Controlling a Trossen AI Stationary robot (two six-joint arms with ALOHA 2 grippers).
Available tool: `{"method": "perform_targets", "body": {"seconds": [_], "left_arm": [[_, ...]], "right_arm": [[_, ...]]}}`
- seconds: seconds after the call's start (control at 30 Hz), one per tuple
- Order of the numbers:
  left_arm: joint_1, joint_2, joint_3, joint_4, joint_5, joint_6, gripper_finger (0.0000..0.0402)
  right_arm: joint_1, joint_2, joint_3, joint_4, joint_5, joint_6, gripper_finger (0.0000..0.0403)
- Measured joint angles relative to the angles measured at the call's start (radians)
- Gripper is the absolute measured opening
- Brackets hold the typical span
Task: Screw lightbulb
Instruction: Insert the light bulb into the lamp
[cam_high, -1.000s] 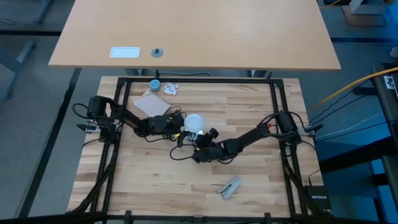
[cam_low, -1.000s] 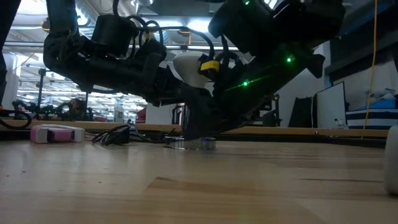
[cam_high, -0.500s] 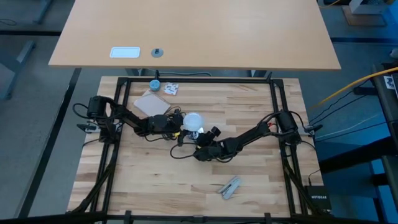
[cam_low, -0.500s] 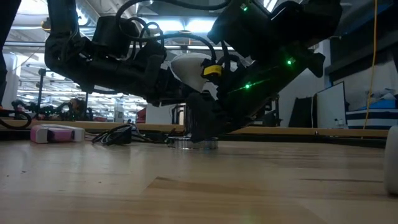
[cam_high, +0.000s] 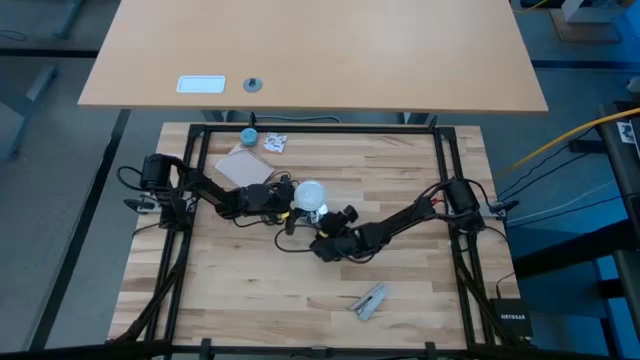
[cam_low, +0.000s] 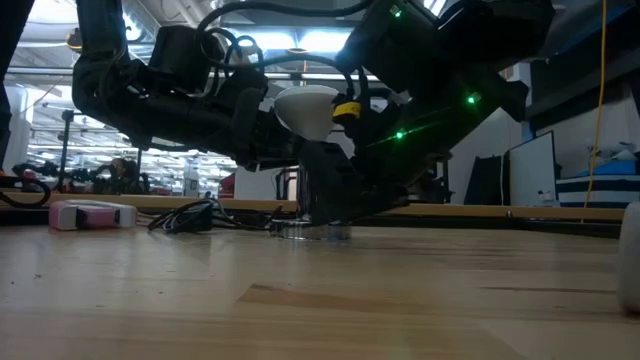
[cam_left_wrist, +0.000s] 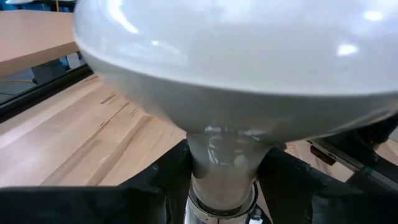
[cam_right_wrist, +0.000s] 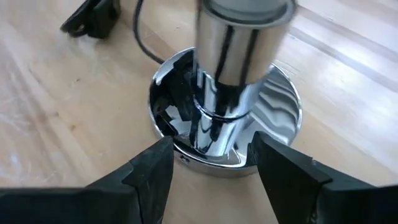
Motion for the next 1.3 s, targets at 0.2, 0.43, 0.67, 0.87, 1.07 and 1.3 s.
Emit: {"method": "perform_targets", "body": {"seconds": [0.2, 0.43, 0.67, 0.87, 1.07, 1.3], "left_arm": [[0.000, 0.000, 0.000, 0.000, 0.002, 0.000, 0.0157], [0.000, 0.000, -0.001, 0.000, 0.004, 0.000, 0.0157], [0.000, 0.000, -0.001, -0.001, 0.004, 0.000, 0.0157], [0.000, 0.000, -0.001, 0.000, 0.005, 0.000, 0.0157], [0.000, 0.000, -0.001, 0.002, 0.007, -0.001, 0.0157], [0.000, 0.000, -0.001, 0.003, 0.008, -0.002, 0.0157]], "right_arm": [[0.012, 0.001, -0.002, -0.090, 0.017, 0.090, 0.0225], [0.004, 0.002, -0.005, -0.193, 0.081, 0.192, 0.0225], [-0.001, -0.009, -0.005, -0.205, 0.082, 0.177, 0.0225], [0.026, -0.104, -0.006, -0.255, 0.056, -0.061, 0.0225], [0.053, -0.145, -0.005, -0.108, -0.014, -0.299, 0.0225], [0.056, -0.097, -0.004, 0.020, -0.034, -0.444, 0.0225]]}}
